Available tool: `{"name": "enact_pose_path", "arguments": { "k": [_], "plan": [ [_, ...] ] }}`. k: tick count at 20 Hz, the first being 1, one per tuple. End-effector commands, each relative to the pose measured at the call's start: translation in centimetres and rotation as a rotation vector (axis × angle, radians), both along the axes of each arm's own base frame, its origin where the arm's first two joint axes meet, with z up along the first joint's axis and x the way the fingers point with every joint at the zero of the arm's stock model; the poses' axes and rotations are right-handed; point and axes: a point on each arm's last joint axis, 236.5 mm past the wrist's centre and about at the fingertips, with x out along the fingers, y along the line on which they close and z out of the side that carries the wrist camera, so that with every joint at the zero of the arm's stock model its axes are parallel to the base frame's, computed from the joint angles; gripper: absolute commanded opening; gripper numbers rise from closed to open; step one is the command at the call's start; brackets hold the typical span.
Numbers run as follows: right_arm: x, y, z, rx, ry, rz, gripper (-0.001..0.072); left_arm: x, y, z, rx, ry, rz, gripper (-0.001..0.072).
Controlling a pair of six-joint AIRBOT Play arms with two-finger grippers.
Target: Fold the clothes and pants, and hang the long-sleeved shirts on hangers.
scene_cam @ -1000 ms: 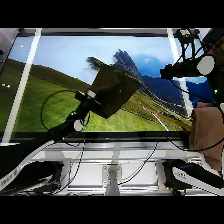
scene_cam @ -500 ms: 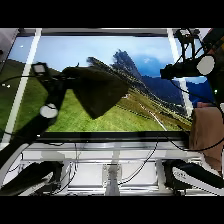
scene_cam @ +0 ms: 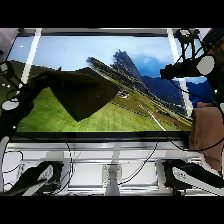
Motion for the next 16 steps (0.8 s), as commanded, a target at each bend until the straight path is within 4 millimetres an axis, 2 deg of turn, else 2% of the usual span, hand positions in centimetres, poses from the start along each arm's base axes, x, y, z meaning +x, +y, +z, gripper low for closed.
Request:
{"name": "enact_pose_path", "arguments": {
  "k": [1,3,6,7,9,11,12,16],
  "plan": [
    [-0.2,1.8,-0.7,0.081,0.032,0.012,0.0175,-0.6,3.2,-4.5,-0.085,0.116,0.019,0.0023],
    [-0.5,4.7,-2.5,0.217,0.095,0.027,0.012,-1.0,2.0,-8.7,-0.144,0.229,-0.037,0.0023],
    [-0.8,9.0,-6.1,0.438,0.226,0.016,0.0125,-1.4,2.1,-13.4,-0.277,0.349,0.024,0.0023],
    [-0.5,10.2,-7.0,0.503,0.261,0.006,0.0152,-1.5,2.1,-14.4,-0.335,0.376,0.057,0.0023],
    [0.4,12.4,-9.0,0.581,0.303,-0.011,0.0347,-1.9,2.1,-15.6,-0.31,0.41,0.044,0.0023],
    [1.5,13.9,-11.8,0.58,0.315,-0.024,0.0531,-2.5,2.3,-16.0,-0.22,0.437,0.002,0.0023],
    [1.8,14.5,-13.4,0.574,0.33,-0.032,0.0572,-2.9,2.4,-16.2,-0.17,0.45,-0.022,0.0023],
    [2.5,15.0,-19.0,0.609,0.427,-0.179,0.0569,-4.5,3.4,-16.7,0.082,0.514,-0.136,0.0021]
  ]
}}
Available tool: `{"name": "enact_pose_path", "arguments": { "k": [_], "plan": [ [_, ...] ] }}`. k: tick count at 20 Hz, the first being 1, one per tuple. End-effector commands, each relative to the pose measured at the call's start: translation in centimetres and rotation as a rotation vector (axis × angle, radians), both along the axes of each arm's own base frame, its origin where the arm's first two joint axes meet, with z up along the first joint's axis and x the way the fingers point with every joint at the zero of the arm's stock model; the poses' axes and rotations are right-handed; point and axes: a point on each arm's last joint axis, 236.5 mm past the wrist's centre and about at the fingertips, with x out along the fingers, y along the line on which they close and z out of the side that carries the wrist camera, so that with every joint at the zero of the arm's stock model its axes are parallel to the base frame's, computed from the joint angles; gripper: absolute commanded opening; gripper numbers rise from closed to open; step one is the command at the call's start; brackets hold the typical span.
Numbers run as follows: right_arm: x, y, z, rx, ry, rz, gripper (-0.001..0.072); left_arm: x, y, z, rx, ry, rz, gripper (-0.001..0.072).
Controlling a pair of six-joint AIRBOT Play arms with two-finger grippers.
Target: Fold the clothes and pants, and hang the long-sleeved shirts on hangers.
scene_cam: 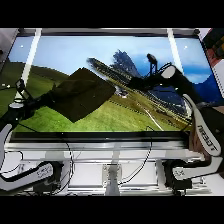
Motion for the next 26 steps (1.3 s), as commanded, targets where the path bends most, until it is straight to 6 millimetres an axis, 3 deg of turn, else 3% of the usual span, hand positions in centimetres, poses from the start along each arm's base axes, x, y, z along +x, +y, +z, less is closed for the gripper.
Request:
{"name": "enact_pose_path", "arguments": {
  "k": [1,6,10,12,17,18,19,20,21,24,26],
  "plan": [
    [0.6,1.0,-4.3,0.044,0.107,-0.103,0.0568,-1.8,0.8,-1.0,0.188,0.073,-0.171,0.0021],
    [2.1,3.1,-5.3,0.105,0.139,-0.111,0.056,-4.7,2.2,-1.7,0.411,0.24,-0.454,0.0021],
    [3.1,5.9,-5.8,0.129,0.15,-0.061,0.0549,-6.5,8.0,-1.1,0.693,0.418,-0.52,0.0021],
    [3.0,7.4,-6.4,0.135,0.159,-0.04,0.0549,-5.8,8.8,-0.6,0.764,0.406,-0.536,0.0023],
    [1.3,11.1,-7.2,0.158,0.183,0.002,0.055,-2.4,7.5,0.8,0.687,0.239,-0.392,0.0037],
    [0.8,12.0,-7.4,0.156,0.183,0.017,0.055,-2.4,7.6,0.8,0.689,0.236,-0.392,0.0117],
    [0.2,13.1,-7.5,0.157,0.181,0.032,0.055,-2.4,7.6,0.8,0.69,0.236,-0.392,0.0262],
    [-0.2,14.1,-7.6,0.163,0.179,0.039,0.055,-2.4,7.6,0.8,0.689,0.236,-0.392,0.0504],
    [-0.5,15.0,-7.8,0.169,0.179,0.041,0.055,-2.4,7.5,0.8,0.688,0.235,-0.391,0.0683],
    [-1.2,16.9,-9.0,0.198,0.228,-0.019,0.0544,-2.2,7.0,0.8,0.646,0.22,-0.369,0.0693],
    [-0.6,17.5,-8.9,0.22,0.215,-0.053,0.0514,-2.0,6.7,1.2,0.632,0.207,-0.356,0.0693]
  ]
}}
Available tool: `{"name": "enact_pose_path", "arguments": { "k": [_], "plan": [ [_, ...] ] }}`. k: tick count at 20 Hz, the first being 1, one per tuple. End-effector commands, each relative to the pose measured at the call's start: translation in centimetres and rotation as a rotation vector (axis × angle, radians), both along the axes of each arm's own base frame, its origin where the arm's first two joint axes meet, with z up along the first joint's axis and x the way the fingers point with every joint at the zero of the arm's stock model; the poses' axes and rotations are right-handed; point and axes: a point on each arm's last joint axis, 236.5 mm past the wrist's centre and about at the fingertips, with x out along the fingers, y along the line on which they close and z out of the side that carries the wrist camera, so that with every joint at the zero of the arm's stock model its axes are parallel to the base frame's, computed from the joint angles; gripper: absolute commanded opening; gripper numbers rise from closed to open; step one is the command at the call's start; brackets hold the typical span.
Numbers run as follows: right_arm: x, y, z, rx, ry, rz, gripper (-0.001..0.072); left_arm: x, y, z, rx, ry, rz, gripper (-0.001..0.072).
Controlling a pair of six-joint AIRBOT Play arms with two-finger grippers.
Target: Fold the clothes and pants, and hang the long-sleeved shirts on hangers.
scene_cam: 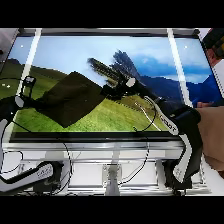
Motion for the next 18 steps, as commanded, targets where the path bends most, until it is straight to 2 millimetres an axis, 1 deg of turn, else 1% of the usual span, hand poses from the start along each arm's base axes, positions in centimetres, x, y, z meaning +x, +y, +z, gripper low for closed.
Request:
{"name": "enact_pose_path", "arguments": {
  "k": [1,2,3,4,5,6,8,10,11,12,13,14,16,17,18],
  "plan": [
    [0.6,1.2,-0.4,0.016,-0.006,-0.06,0.0483,0.4,-0.4,0.8,-0.025,-0.035,0.019,0.0693],
    [1.2,1.0,-0.4,0.014,-0.024,-0.077,0.0438,0.5,-0.3,1.4,-0.021,-0.05,0.019,0.0691],
    [1.8,0.9,-0.3,0.013,-0.045,-0.096,0.0374,0.6,-0.3,2.0,-0.017,-0.066,0.019,0.0687],
    [2.3,0.8,-0.2,0.01,-0.061,-0.109,0.0284,0.8,-0.6,2.6,-0.037,-0.086,0.031,0.0687],
    [2.7,0.6,-0.2,0.006,-0.077,-0.119,0.017,0.9,-1.0,3.0,-0.064,-0.105,0.045,0.0686],
    [2.9,0.6,-0.1,0.005,-0.085,-0.122,0.0008,1.1,-1.3,3.2,-0.089,-0.118,0.057,0.0686],
    [3.0,0.3,0.4,0.004,-0.091,-0.109,0.001,1.4,-2.0,3.3,-0.144,-0.138,0.084,0.0686],
    [3.2,-0.9,1.7,-0.014,-0.113,-0.087,0.0009,2.0,-2.3,3.7,-0.18,-0.174,0.108,0.0671],
    [3.3,-1.9,2.6,-0.036,-0.13,-0.065,0.0009,2.6,-2.4,4.0,-0.202,-0.205,0.127,0.0536],
    [3.2,-2.9,3.4,-0.065,-0.149,-0.036,0.0009,3.2,-2.6,4.2,-0.234,-0.236,0.151,0.0336],
    [3.2,-4.0,4.1,-0.104,-0.172,-0.006,0.0009,3.7,-2.8,4.3,-0.276,-0.262,0.182,0.0097],
    [3.1,-5.3,4.9,-0.153,-0.202,0.028,0.0009,4.0,-3.0,4.2,-0.308,-0.272,0.203,0.0024],
    [3.0,-7.7,6.7,-0.233,-0.247,0.069,0.0009,4.4,-3.5,3.2,-0.336,-0.263,0.218,0.0024],
    [3.0,-8.8,7.8,-0.259,-0.266,0.063,0.0009,4.6,-3.9,2.9,-0.337,-0.259,0.211,0.0024],
    [3.1,-9.8,8.8,-0.271,-0.276,0.036,0.0009,5.1,-4.5,3.0,-0.341,-0.275,0.203,0.0023]
  ]
}}
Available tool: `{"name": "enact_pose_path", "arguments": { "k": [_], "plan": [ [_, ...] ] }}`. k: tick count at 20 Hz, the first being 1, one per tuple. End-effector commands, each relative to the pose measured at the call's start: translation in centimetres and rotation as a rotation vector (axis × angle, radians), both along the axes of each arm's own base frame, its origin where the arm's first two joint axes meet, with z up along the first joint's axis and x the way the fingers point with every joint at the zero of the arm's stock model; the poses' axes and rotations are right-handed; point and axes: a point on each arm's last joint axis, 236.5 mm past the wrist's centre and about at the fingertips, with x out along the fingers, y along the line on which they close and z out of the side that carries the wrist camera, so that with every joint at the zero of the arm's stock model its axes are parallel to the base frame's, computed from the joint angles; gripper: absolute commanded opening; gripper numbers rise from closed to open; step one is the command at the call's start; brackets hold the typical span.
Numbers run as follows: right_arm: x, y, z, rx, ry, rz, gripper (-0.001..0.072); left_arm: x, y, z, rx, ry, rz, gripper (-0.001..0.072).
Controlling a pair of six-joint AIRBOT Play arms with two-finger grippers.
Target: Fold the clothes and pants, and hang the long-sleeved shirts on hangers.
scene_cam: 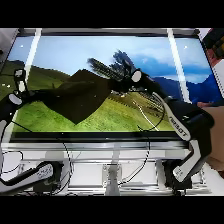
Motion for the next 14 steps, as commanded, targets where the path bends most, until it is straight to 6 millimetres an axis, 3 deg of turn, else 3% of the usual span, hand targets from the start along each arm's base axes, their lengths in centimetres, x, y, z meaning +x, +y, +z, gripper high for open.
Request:
{"name": "enact_pose_path", "arguments": {
  "k": [1,5,9,11,14],
  "plan": [
    [-0.1,-4.6,3.1,-0.112,-0.053,-0.037,0.0009,2.1,-1.6,0.6,-0.039,-0.081,0.022,0.0023],
    [-2.2,-9.6,5.0,-0.192,-0.077,-0.172,0.0009,6.3,-5.3,4.2,0.024,-0.306,-0.001,0.0022],
    [-6.7,-12.0,5.4,-0.084,-0.098,-0.378,0.0009,8.7,-10.8,6.8,0.046,-0.488,-0.047,0.0022],
    [-10.1,-12.0,4.3,-0.061,-0.07,-0.395,0.0009,9.1,-12.9,6.4,0.001,-0.511,-0.044,0.0022],
    [-15.0,-9.8,1.9,-0.054,-0.001,-0.347,0.0009,9.0,-15.5,4.4,-0.077,-0.475,-0.046,0.0022]
  ]
}}
